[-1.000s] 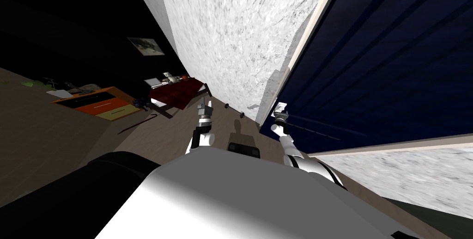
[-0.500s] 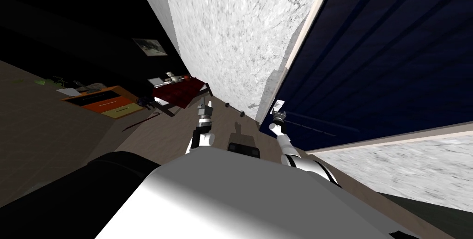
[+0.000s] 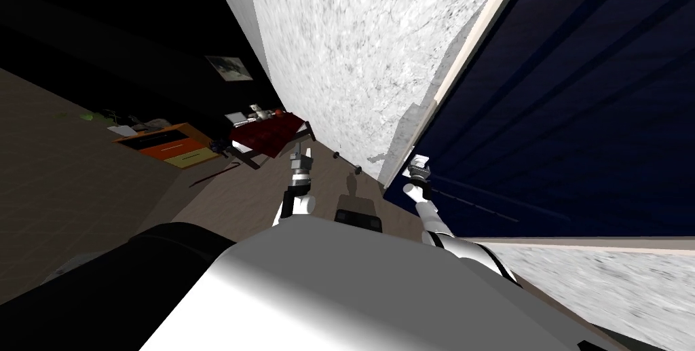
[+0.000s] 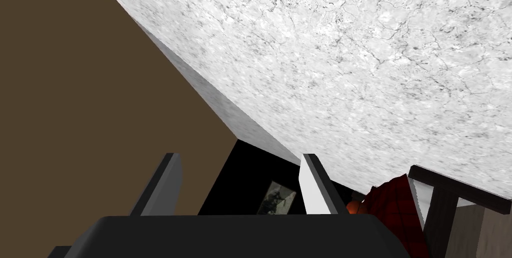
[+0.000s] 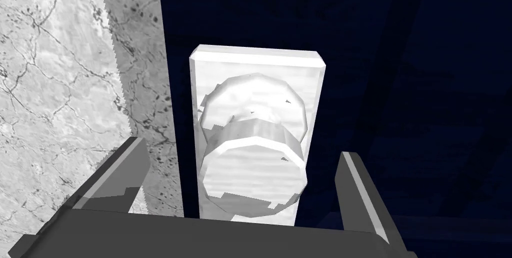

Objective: Pull the door open

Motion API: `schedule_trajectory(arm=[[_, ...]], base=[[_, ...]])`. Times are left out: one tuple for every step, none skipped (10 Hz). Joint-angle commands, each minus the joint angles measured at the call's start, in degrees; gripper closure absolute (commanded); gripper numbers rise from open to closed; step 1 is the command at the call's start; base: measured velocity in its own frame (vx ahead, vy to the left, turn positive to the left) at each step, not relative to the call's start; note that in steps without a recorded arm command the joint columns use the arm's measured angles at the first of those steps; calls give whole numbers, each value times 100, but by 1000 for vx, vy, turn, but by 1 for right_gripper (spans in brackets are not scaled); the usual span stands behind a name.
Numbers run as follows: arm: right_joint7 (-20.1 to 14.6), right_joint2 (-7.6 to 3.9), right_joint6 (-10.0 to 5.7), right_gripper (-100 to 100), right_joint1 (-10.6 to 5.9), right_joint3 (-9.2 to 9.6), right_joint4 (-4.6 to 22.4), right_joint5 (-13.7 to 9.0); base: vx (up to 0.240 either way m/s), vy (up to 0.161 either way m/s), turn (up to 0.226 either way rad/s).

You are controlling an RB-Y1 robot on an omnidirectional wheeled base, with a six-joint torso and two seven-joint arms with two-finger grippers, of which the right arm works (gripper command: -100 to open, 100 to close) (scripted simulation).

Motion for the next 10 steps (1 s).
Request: schedule_trajectory(arm=[[-174, -164, -30, -100, 24, 15, 79, -12], [-124, -125, -27, -100, -13, 24, 99, -4], [-124, -125, -27, 100, -13, 24, 99, -4], [-124, -125, -27, 100, -13, 24, 99, -4], [-124, -125, -27, 100, -13, 24, 99, -4], [-124, -125, -27, 100, -13, 24, 99, -4], [-124, -125, -27, 100, -13, 24, 99, -4], [-124, -125, -27, 100, -13, 24, 99, -4], [-244, -192, 15, 100, 40, 126, 64, 9], [-316, -231, 28, 100, 65, 184, 36, 17]], base=[[145, -21, 73], [65, -14, 12], [-5, -1, -27], [-26, 0, 5], [-22, 0, 13], [-12, 1, 1], [0, 0, 0], [0, 0, 0], [-167, -31, 127], [-275, -42, 195]])
